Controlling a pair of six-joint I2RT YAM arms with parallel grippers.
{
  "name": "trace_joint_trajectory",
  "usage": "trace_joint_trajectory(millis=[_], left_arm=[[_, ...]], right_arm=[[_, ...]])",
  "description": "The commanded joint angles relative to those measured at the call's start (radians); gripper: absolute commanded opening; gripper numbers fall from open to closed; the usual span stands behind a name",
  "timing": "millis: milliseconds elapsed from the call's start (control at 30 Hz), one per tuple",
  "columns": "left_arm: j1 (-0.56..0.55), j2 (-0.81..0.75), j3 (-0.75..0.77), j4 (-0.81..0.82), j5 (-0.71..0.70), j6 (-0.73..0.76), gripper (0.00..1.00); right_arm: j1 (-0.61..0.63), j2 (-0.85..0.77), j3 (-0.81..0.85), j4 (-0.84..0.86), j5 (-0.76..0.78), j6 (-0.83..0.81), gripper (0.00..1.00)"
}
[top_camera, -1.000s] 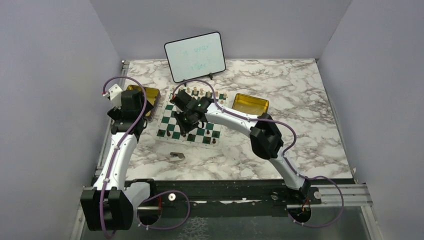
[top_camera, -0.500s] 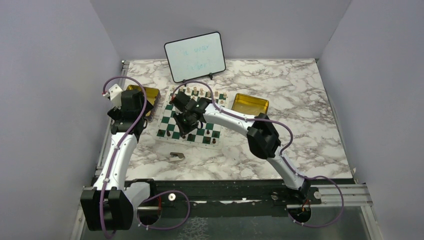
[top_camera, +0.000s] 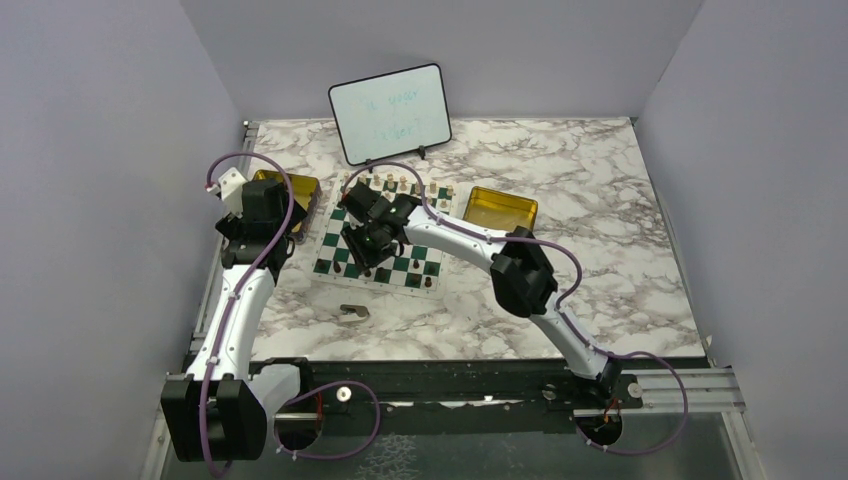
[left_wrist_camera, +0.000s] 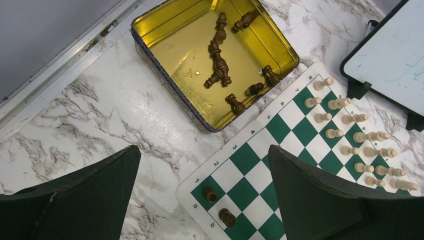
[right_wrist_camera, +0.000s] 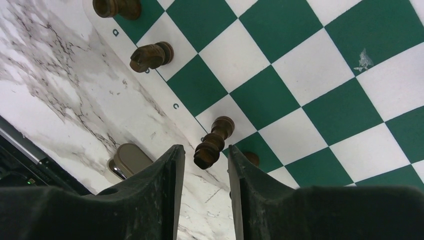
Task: Set up the chess pieces on the board
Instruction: Place the chess piece on the chessboard.
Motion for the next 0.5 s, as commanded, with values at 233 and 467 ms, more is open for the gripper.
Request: trace_joint_trajectory(millis=[233, 467], left_arm=[[0.003, -0.005, 0.012, 0.018, 0.098, 0.034, 0.99], [0.003, 0.018, 0.030, 0.018, 0.178, 0.093, 0.99]], right_arm=[[-0.008, -0.073, 0.008, -0.003, 0.033, 0.010, 0.56], [-0.010, -0.203, -0.125, 0.070, 0.100, 0.012, 0.63]])
